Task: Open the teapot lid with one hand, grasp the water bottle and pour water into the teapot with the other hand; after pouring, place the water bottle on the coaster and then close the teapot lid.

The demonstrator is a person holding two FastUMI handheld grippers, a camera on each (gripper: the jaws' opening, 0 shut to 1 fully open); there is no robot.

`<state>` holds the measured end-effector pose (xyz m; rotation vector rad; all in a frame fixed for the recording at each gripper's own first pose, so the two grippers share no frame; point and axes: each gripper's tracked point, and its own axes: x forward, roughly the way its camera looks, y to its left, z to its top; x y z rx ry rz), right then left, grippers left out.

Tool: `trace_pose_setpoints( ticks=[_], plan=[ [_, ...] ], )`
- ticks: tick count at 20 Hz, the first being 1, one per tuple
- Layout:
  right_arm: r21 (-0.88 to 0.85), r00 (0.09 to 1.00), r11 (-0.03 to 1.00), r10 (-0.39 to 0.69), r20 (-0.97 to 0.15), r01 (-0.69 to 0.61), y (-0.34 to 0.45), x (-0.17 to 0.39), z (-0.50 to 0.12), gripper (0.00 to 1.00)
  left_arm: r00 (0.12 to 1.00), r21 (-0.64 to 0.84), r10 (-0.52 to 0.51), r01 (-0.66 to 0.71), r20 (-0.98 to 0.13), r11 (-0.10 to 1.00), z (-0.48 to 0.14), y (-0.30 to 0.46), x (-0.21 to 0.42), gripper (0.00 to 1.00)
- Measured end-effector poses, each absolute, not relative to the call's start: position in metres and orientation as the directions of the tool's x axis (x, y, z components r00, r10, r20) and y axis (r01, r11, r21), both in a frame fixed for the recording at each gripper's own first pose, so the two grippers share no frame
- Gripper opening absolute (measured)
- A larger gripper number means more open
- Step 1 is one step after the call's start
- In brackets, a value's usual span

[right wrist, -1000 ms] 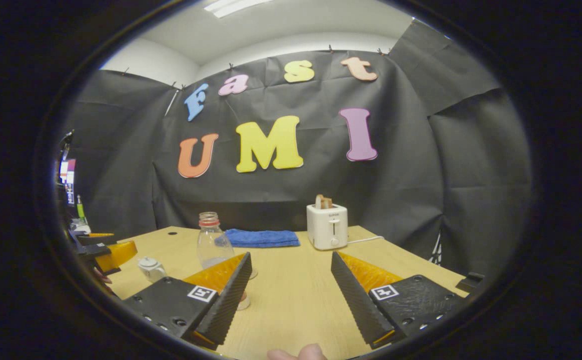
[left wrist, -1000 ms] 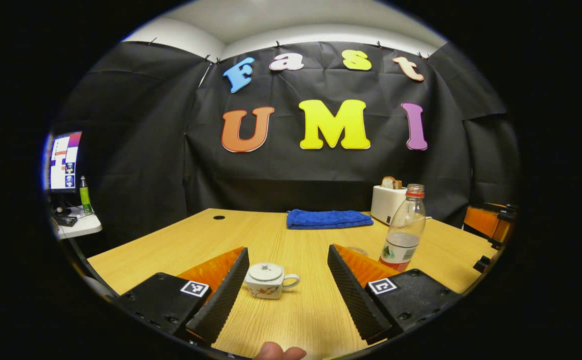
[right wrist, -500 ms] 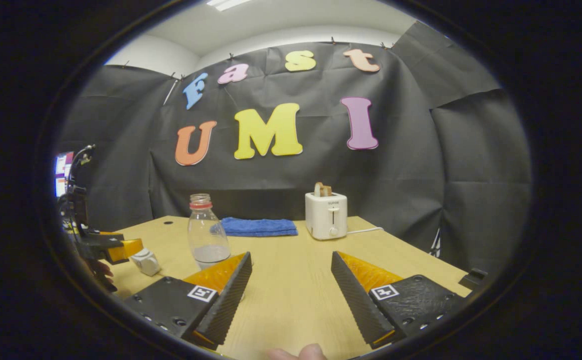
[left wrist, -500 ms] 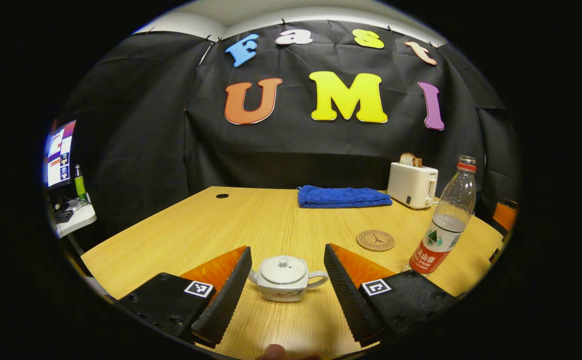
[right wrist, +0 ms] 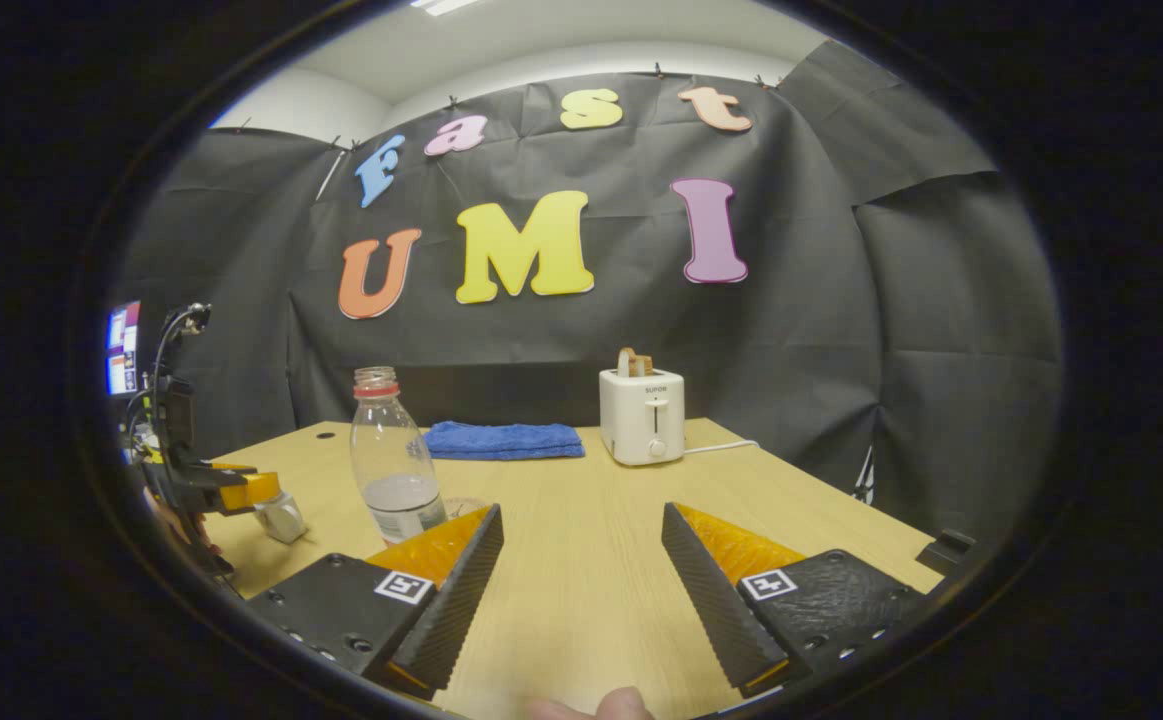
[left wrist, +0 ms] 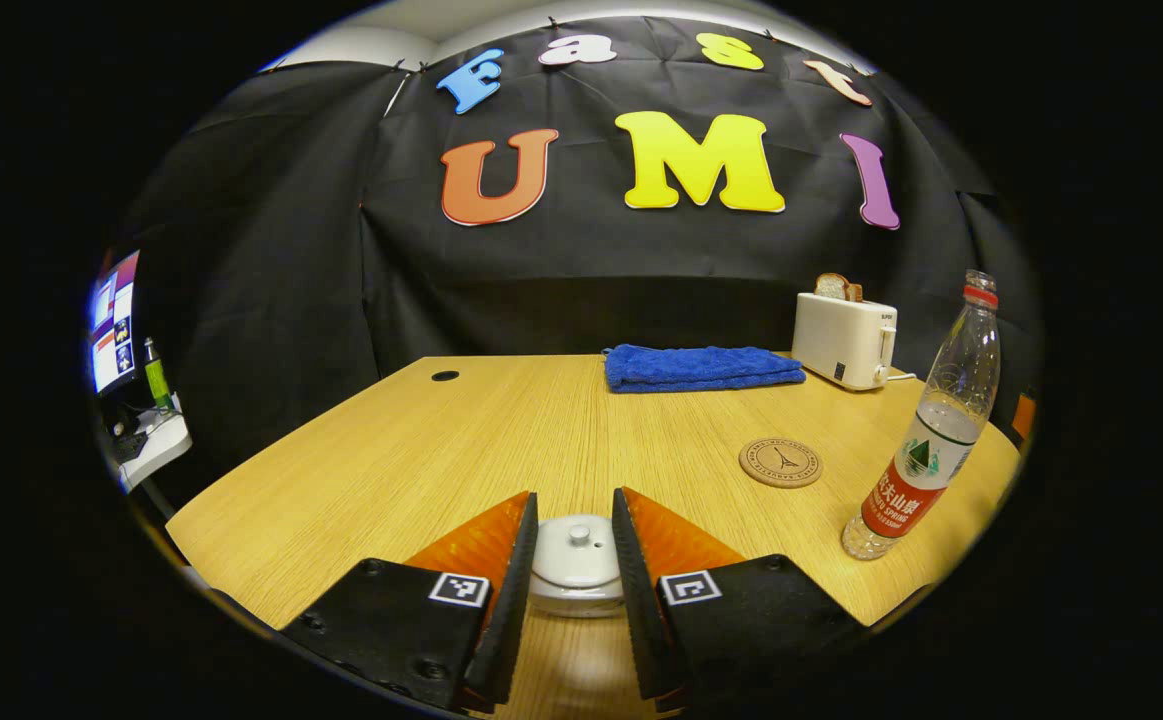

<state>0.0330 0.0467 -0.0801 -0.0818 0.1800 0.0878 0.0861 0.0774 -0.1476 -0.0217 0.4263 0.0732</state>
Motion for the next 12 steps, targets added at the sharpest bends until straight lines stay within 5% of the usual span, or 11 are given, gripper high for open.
trace_pose_setpoints(
  ticks=[6, 12],
  plan=[
    [-0.053, 0.963, 0.974, 0.206, -0.176, -0.218, 0.08, 0.027, -0.078, 0.96, 0.916, 0.012, 0.077, -0.079, -0.394, 0.997, -0.146, 0.079, 0.09, 0.08],
    [-0.031, 0.93, 0.95, 0.298, -0.215, -0.312, 0.113, 0.023, -0.09, 0.96, 0.94, -0.07, 0.047, -0.075, -0.338, 0.995, -0.119, 0.084, 0.088, 0.03]
  ],
)
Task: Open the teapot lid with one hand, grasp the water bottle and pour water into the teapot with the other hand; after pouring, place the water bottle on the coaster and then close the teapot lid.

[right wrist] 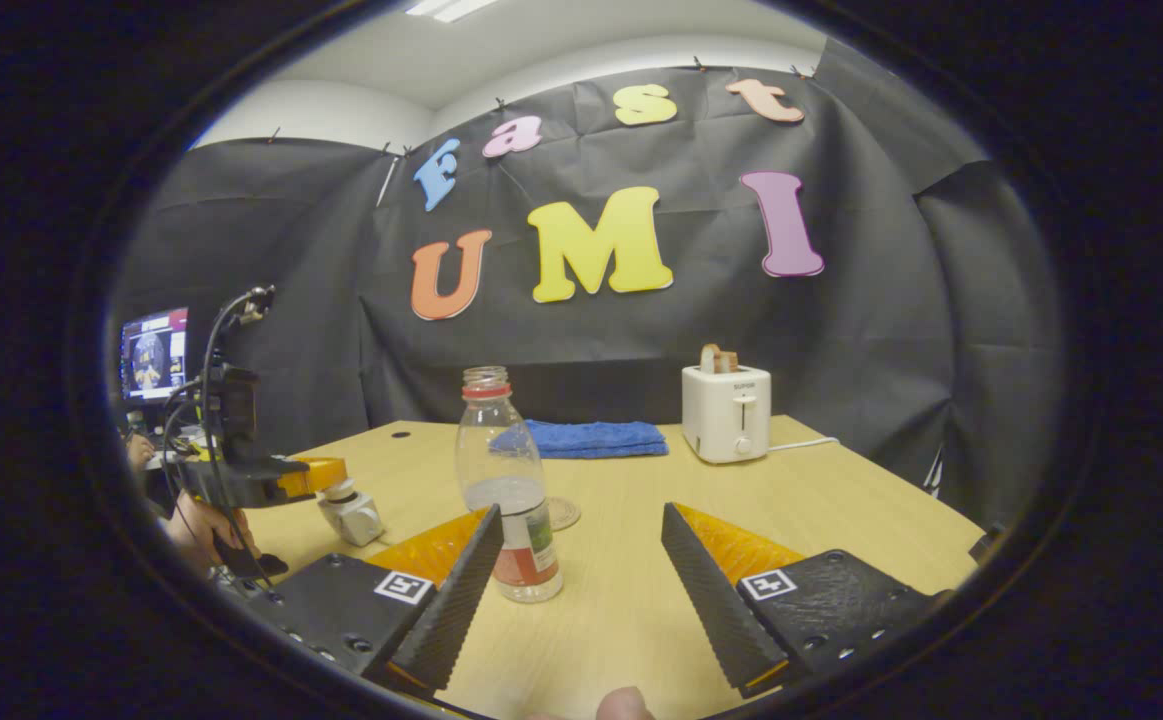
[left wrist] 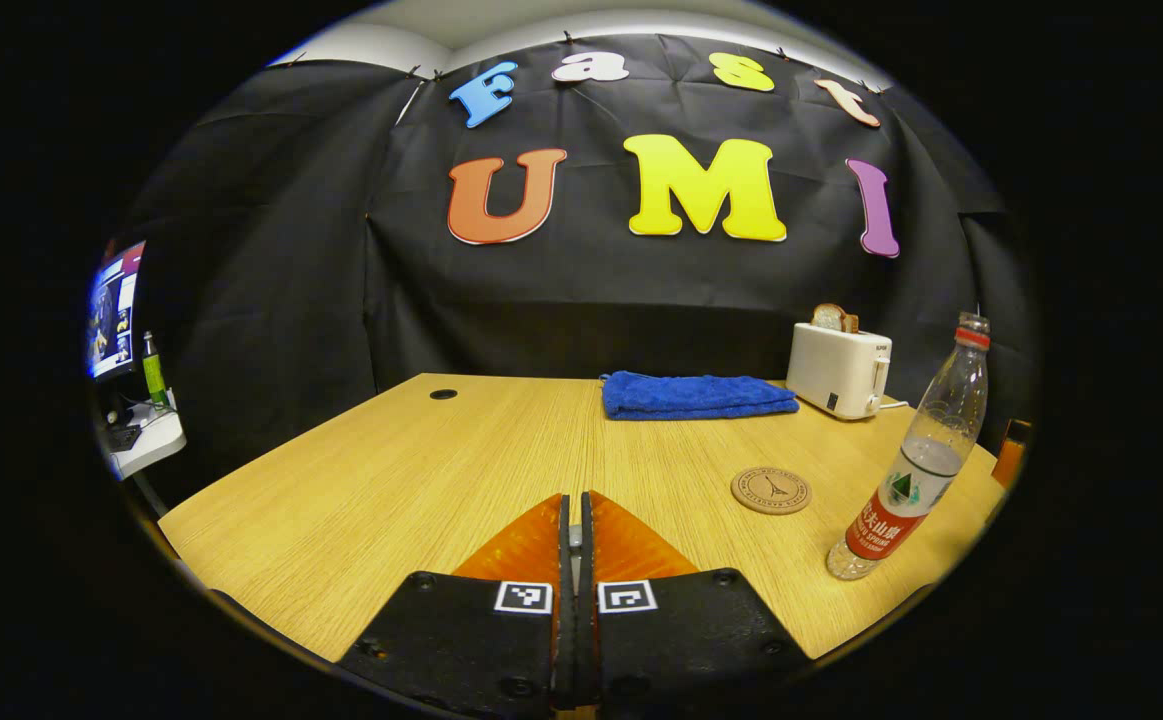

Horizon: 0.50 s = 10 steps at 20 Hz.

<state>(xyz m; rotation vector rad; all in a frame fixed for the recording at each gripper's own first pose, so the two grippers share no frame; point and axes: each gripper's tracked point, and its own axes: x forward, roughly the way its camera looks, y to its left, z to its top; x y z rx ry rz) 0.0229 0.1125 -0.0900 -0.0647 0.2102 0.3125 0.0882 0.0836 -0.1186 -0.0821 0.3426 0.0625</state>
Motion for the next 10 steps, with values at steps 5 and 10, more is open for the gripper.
trace_pose_setpoints(
  ticks=[5, 10],
  plan=[
    [-0.018, 0.896, 0.933, 0.341, -0.283, -0.36, 0.147, 0.028, -0.114, 0.95, 0.95, -0.073, 0.041, -0.067, -0.31, 0.995, -0.1, 0.098, 0.065, 0.03],
    [-0.045, 0.891, 0.94, 0.306, -0.335, -0.339, 0.169, 0.053, -0.143, 0.92, 0.948, -0.08, 0.066, -0.096, -0.313, 0.992, -0.1, 0.121, 0.046, 0.03]
  ],
)
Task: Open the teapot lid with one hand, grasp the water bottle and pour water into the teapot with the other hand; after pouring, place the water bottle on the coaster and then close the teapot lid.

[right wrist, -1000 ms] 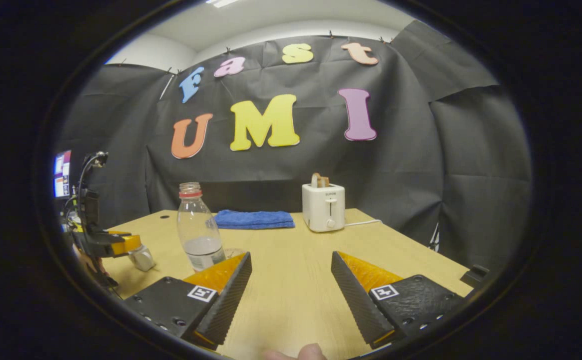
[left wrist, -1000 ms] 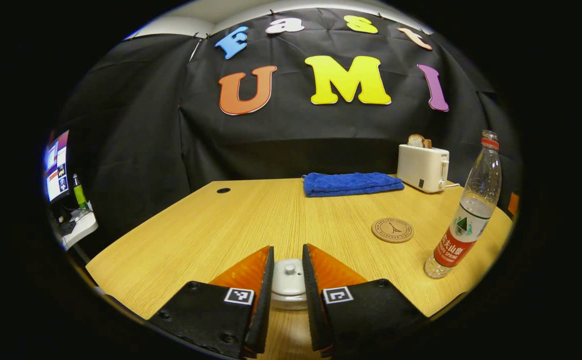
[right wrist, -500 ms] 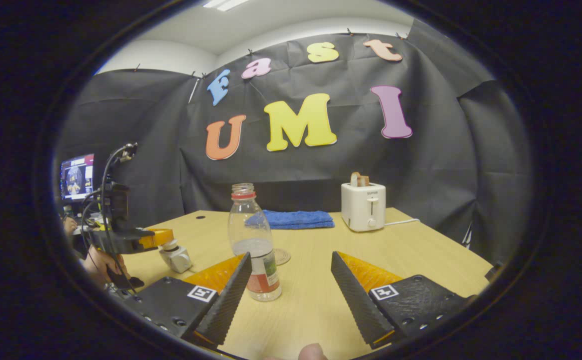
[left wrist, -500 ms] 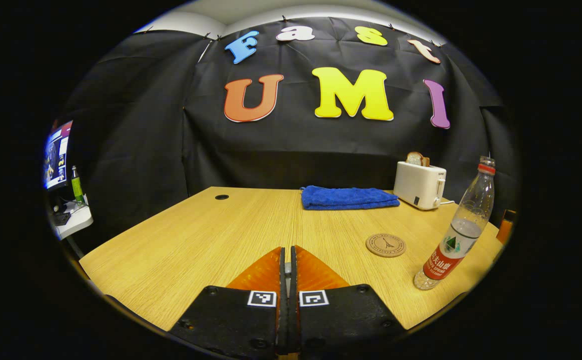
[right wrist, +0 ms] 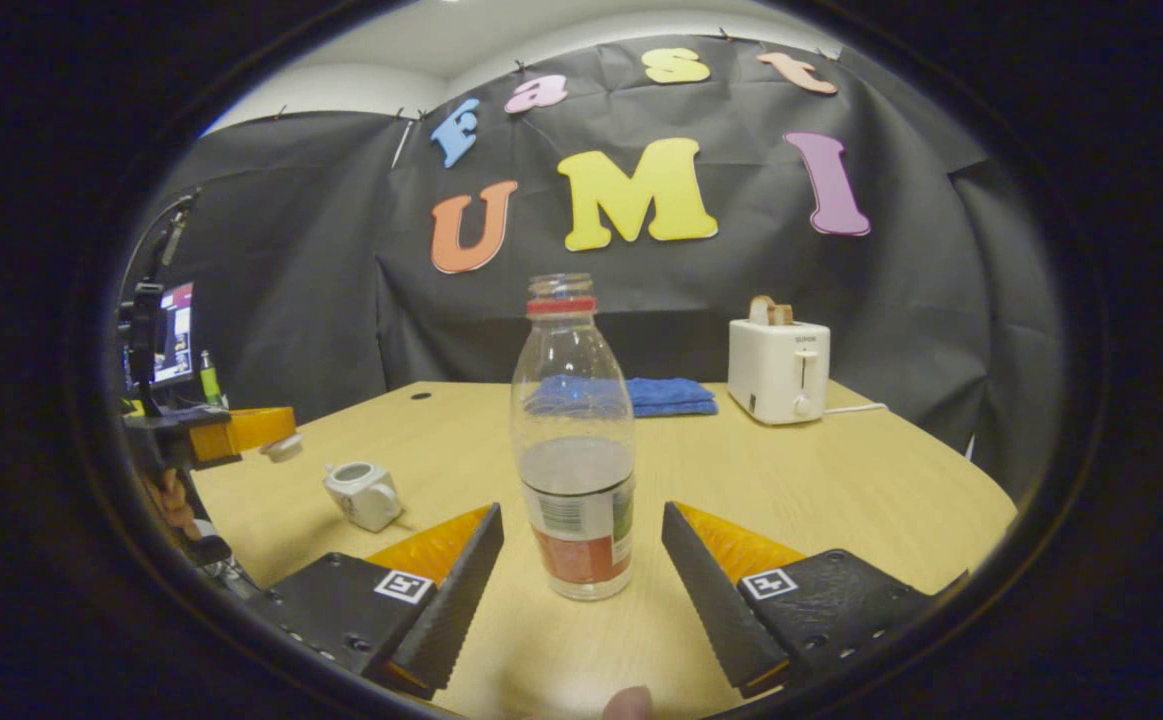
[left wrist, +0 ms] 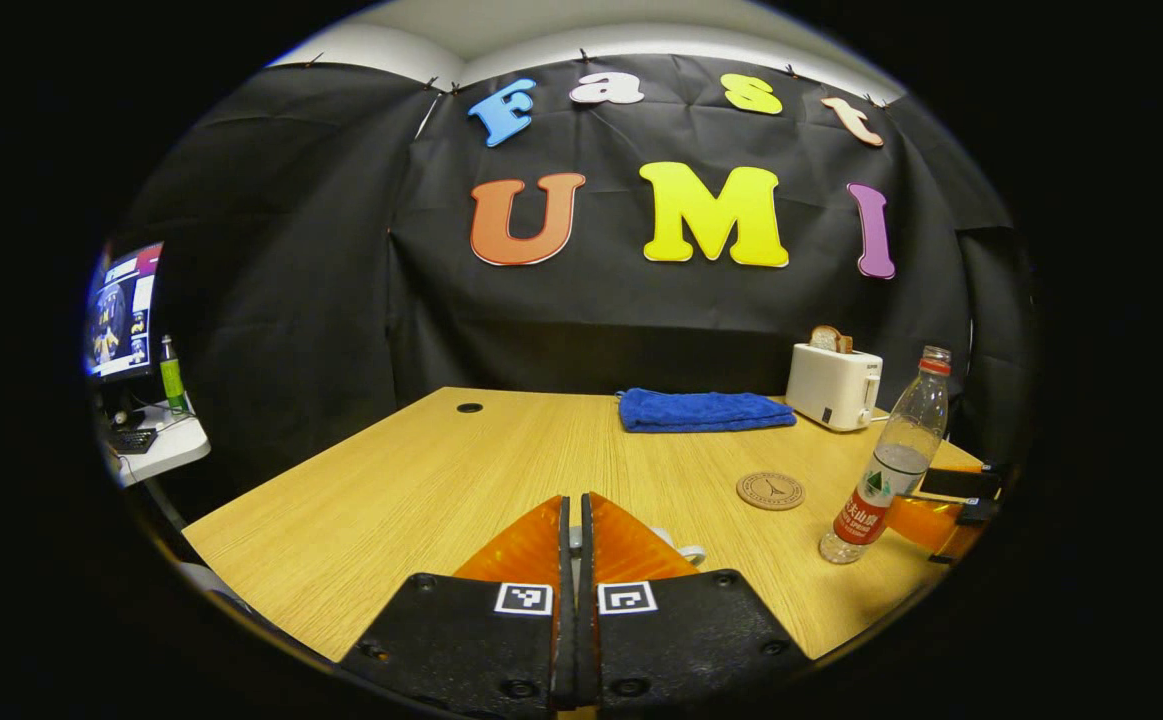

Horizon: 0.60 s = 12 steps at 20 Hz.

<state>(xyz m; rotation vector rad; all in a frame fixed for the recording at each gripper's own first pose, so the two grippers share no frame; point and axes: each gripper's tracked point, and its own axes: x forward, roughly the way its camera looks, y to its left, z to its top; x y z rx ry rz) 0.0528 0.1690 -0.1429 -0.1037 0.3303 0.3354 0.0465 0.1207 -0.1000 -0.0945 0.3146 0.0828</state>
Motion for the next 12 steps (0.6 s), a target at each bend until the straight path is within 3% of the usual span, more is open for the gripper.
trace_pose_setpoints(
  ticks=[5, 7, 8, 12],
  plan=[
    [-0.043, 0.908, 0.959, 0.251, -0.335, -0.281, 0.175, 0.076, -0.148, 0.94, 0.945, -0.09, 0.075, -0.109, -0.32, 0.99, -0.104, 0.135, 0.034, 0.03],
    [-0.045, 0.918, 0.962, 0.242, -0.313, -0.268, 0.178, 0.08, -0.142, 0.86, 0.943, -0.098, 0.078, -0.115, -0.324, 0.988, -0.107, 0.14, 0.031, 0.03],
    [-0.054, 0.921, 0.963, 0.236, -0.31, -0.265, 0.177, 0.08, -0.14, 0.76, 0.942, -0.101, 0.079, -0.118, -0.325, 0.988, -0.108, 0.143, 0.031, 0.03],
    [-0.133, 0.907, 0.933, 0.279, -0.314, -0.333, 0.197, 0.085, -0.132, 0.72, 0.946, -0.116, 0.073, -0.115, -0.314, 0.987, -0.107, 0.149, 0.028, 0.03]
  ],
)
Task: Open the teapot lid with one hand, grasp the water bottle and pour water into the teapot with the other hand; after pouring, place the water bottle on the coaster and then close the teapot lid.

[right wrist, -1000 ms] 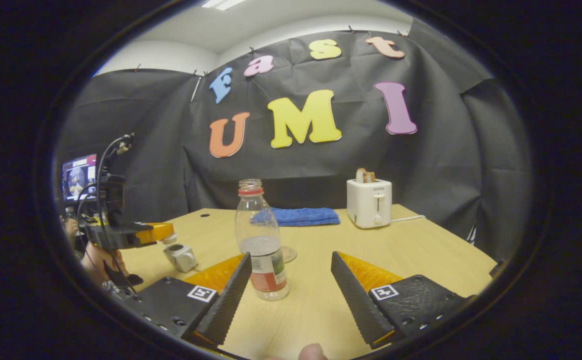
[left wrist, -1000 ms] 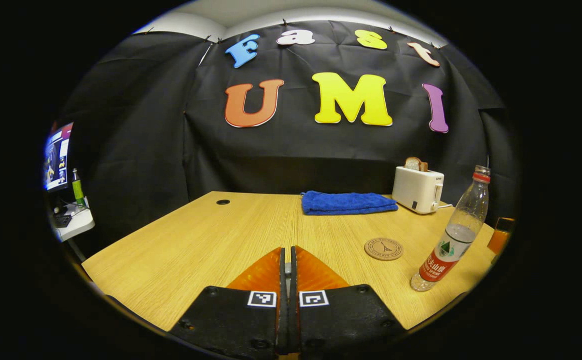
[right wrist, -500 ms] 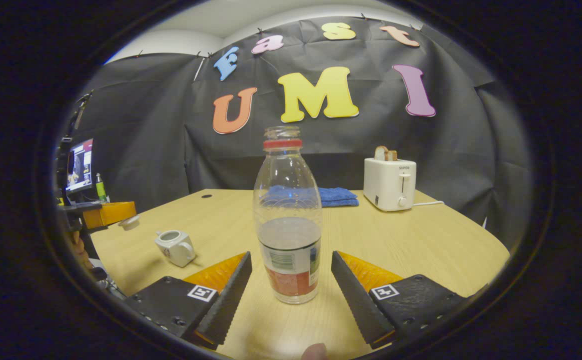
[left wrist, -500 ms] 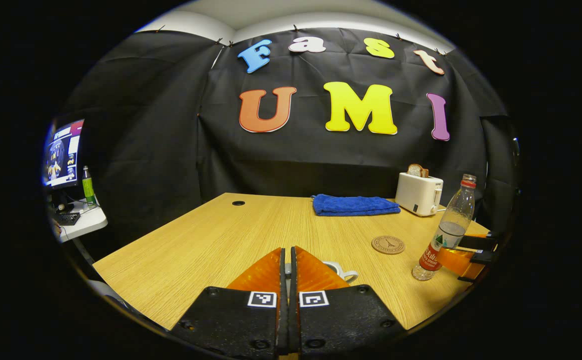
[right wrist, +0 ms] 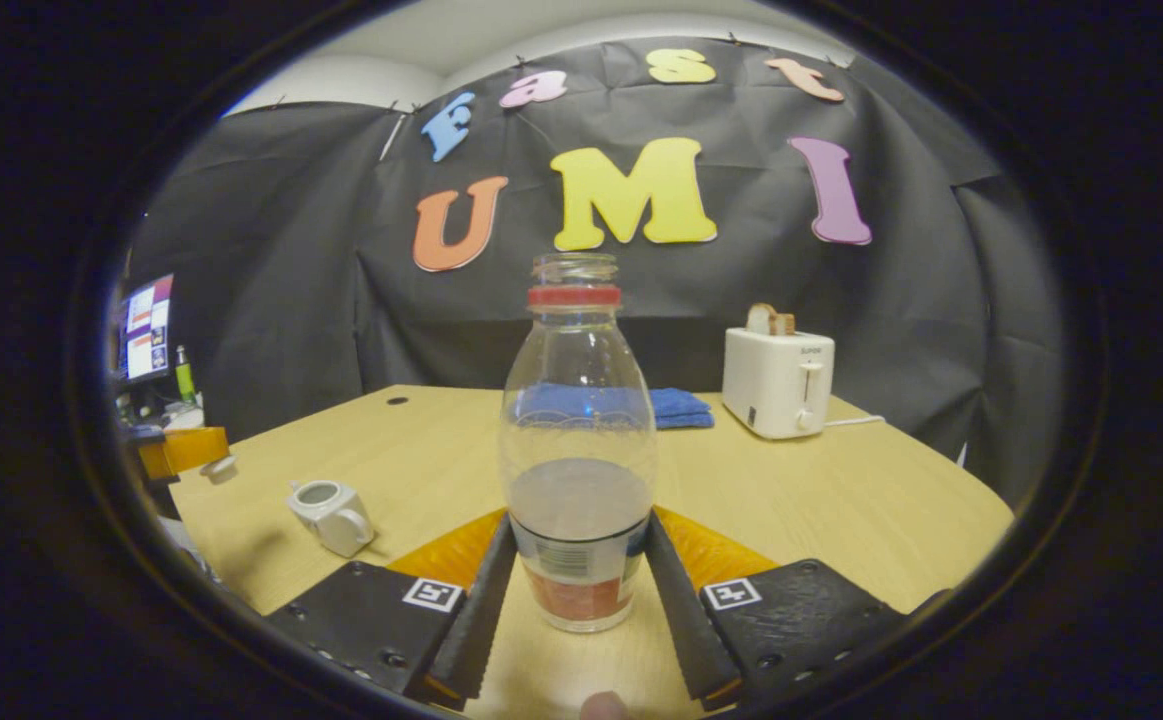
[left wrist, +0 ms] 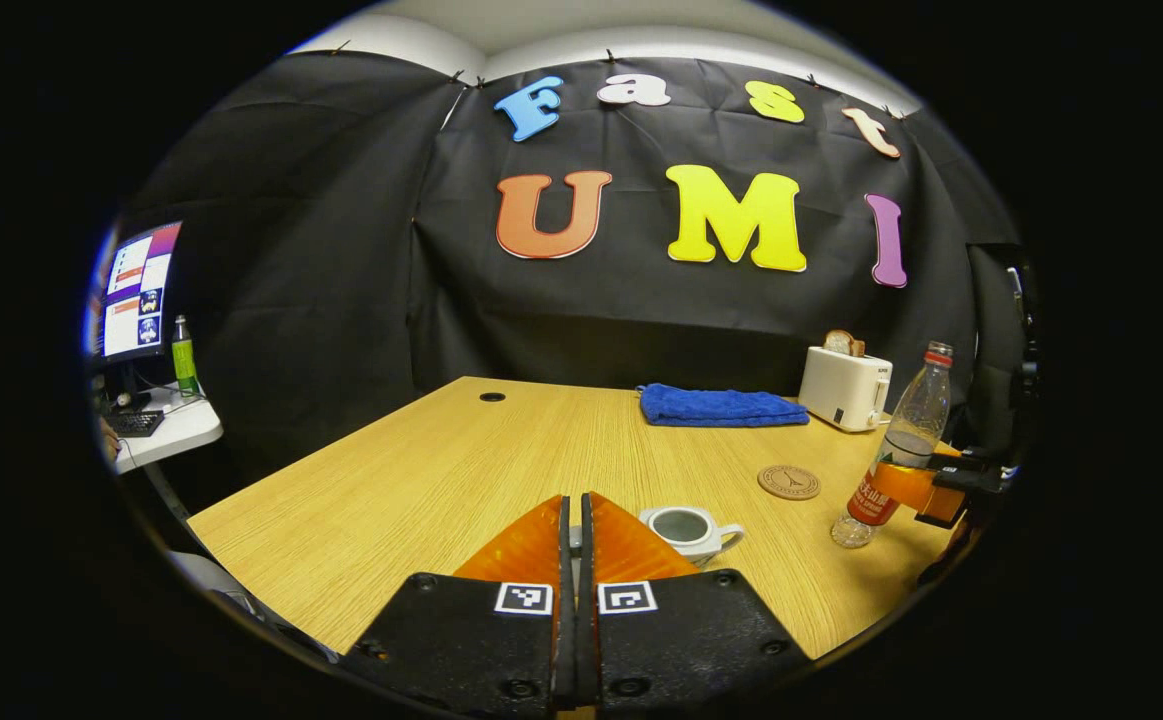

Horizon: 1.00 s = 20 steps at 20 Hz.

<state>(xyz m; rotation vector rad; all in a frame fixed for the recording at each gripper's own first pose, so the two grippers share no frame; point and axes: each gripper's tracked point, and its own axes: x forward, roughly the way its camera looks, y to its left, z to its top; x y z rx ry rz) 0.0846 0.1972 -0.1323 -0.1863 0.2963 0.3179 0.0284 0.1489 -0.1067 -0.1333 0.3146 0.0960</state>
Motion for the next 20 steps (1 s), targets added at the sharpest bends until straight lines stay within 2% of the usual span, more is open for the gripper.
trace_pose_setpoints(
  ticks=[3, 7, 10, 14, 20],
  plan=[
    [-0.394, 0.918, 0.842, 0.264, -0.296, -0.369, 0.213, 0.101, -0.119, 0.69, 0.954, -0.127, 0.069, -0.11, -0.292, 0.986, -0.101, 0.154, 0.027, 0.03],
    [-0.669, 0.904, 0.609, 0.262, -0.338, -0.427, 0.243, 0.116, -0.129, 0.7, 0.96, -0.131, 0.065, -0.104, -0.273, 0.986, -0.096, 0.16, 0.024, 0.03],
    [-0.78, 0.896, 0.443, 0.257, -0.361, -0.442, 0.256, 0.117, -0.135, 0.71, 0.962, -0.125, 0.061, -0.097, -0.266, 0.987, -0.096, 0.163, 0.023, 0.03],
    [-0.899, 0.913, 0.216, 0.243, -0.328, -0.381, 0.265, 0.129, -0.135, 0.71, 0.966, -0.106, 0.066, -0.095, -0.251, 0.99, -0.096, 0.167, 0.022, 0.03],
    [-0.96, 0.921, -0.013, 0.279, -0.271, -0.279, 0.285, 0.128, -0.134, 0.71, 0.969, -0.122, 0.071, -0.102, -0.238, 0.987, -0.096, 0.178, 0.02, 0.02]
  ],
)
